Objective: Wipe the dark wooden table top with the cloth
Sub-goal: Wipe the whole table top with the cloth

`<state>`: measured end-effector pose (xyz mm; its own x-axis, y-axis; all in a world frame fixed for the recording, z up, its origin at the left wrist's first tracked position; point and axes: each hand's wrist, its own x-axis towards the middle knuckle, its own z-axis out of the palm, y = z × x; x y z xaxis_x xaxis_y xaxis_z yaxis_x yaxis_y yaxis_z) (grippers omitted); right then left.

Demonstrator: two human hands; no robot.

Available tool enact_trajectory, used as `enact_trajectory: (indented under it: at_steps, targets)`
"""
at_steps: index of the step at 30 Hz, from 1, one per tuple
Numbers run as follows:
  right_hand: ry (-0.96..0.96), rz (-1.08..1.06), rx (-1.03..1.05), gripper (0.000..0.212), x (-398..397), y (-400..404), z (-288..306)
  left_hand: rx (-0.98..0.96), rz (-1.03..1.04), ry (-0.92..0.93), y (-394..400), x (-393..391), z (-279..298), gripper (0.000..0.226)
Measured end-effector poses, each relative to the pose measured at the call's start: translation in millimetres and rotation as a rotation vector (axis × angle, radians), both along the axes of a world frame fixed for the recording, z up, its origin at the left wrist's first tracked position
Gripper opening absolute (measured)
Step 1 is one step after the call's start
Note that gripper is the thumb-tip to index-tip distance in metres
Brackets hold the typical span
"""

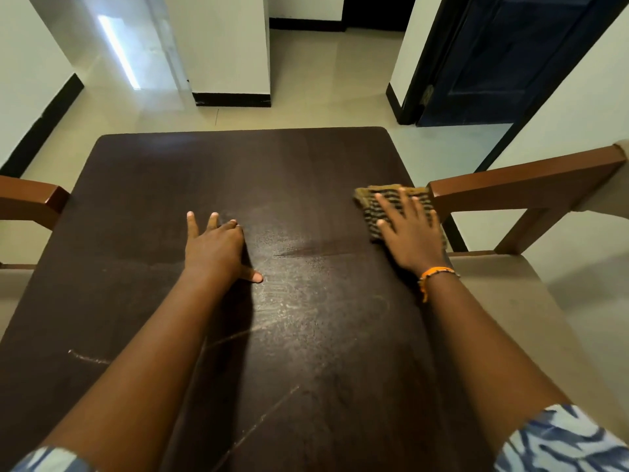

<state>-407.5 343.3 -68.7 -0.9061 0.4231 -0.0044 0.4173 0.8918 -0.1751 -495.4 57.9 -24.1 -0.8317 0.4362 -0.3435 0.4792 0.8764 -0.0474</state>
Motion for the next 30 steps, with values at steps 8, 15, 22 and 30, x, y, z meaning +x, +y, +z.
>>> enact_trajectory:
  at_steps: [8,15,22,30]
  targets:
    - [0.028,-0.153,-0.001,0.053,-4,-45,0,0.119,0.016,-0.043,-9,-4,-8,0.106]
    - [0.080,0.132,-0.036,0.054,-65,-202,-2,0.267,0.167,-0.038,-90,-19,-11,0.105]
    - [0.060,0.388,-0.116,0.051,-88,-295,1,0.156,0.315,-0.076,-174,-13,-14,0.107]
    - [0.058,0.040,0.002,0.051,-50,-173,1,0.255,0.315,0.006,-189,-9,-20,0.100]
